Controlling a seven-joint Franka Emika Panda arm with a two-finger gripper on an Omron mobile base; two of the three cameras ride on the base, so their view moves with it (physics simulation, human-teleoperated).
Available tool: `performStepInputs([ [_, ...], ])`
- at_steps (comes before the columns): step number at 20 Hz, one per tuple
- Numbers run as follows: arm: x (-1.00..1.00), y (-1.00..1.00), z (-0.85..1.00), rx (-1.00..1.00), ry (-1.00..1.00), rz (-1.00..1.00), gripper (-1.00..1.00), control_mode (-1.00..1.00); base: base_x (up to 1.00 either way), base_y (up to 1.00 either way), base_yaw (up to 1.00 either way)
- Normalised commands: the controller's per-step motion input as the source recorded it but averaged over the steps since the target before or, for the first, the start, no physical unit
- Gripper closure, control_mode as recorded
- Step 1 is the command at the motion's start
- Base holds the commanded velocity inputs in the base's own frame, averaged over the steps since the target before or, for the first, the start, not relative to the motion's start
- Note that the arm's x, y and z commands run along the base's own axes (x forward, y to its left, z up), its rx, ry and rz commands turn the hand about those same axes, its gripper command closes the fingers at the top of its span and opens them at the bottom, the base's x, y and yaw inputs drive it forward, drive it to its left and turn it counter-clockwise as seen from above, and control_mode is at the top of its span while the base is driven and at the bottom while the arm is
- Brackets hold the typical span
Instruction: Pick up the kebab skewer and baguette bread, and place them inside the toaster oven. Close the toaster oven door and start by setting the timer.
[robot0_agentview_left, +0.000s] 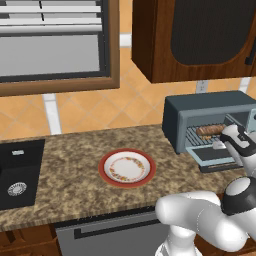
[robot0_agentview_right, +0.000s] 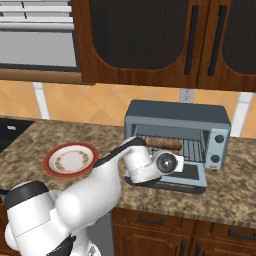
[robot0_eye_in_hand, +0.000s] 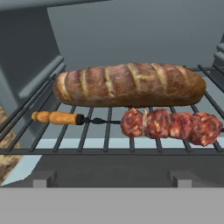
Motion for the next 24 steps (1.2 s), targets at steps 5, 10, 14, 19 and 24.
performStepInputs([
  [5, 0.17, 0.00, -0.03, 0.00, 0.00, 0.00, -1.00, -1.00, 0.00, 0.00, 0.00],
  [10, 0.15, 0.00, -0.09, 0.00, 0.00, 0.00, -1.00, -1.00, 0.00, 0.00, 0.00],
  [14, 0.08, 0.00, -0.14, 0.00, 0.00, 0.00, -1.00, -1.00, 0.00, 0.00, 0.00],
  [19, 0.15, 0.00, -0.03, 0.00, 0.00, 0.00, -1.00, -1.00, 0.00, 0.00, 0.00],
  [24, 0.16, -0.01, 0.00, 0.00, 0.00, 0.00, -1.00, -1.00, 0.00, 0.00, 0.00],
])
